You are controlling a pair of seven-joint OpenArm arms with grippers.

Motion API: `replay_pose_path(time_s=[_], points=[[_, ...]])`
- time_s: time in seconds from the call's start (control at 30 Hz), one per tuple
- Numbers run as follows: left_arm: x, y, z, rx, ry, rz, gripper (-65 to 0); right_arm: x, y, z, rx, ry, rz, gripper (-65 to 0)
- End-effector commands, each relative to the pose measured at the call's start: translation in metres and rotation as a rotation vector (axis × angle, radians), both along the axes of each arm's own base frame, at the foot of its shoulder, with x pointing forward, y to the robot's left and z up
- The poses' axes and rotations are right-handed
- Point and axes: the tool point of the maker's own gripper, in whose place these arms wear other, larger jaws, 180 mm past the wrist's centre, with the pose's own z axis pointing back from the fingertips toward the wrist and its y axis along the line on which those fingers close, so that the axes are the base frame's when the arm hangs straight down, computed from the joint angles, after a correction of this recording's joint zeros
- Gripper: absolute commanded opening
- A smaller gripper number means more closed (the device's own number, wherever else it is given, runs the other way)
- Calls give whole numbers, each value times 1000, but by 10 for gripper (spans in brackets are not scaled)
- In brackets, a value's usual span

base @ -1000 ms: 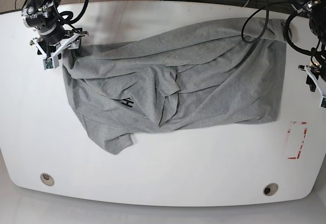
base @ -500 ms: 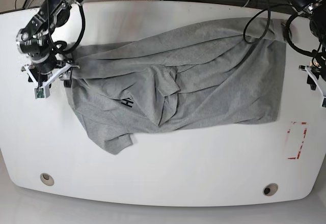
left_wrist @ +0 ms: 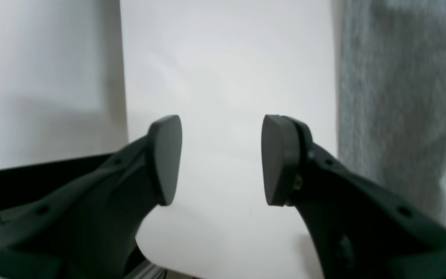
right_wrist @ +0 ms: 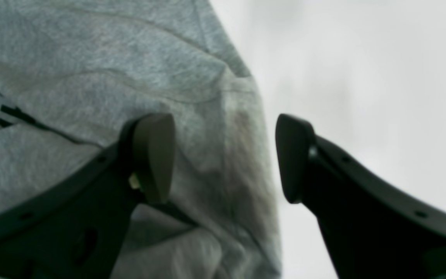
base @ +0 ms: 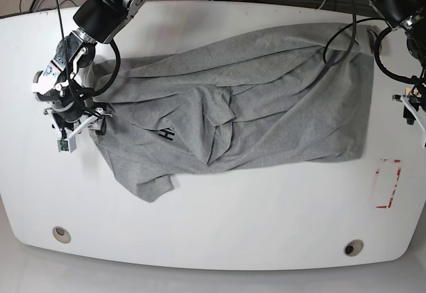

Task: Fold the T-shirt properly
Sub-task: 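Move the right gripper down the shirt's side and open the left gripper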

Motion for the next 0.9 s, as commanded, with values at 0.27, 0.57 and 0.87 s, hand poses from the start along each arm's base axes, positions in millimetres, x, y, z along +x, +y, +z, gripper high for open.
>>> replay_pose_path(time_s=[0.27, 0.57, 0.87], points=[[8, 6, 19, 27, -52, -6, -339, 23, 1, -7, 76, -103, -11, -263], [10, 5, 21, 26, -68, -14, -339, 24, 1, -24, 123, -124, -25, -265], [34, -3, 4, -55, -102, -53, -333, 21, 3, -28, 130, -112, -25, -441]])
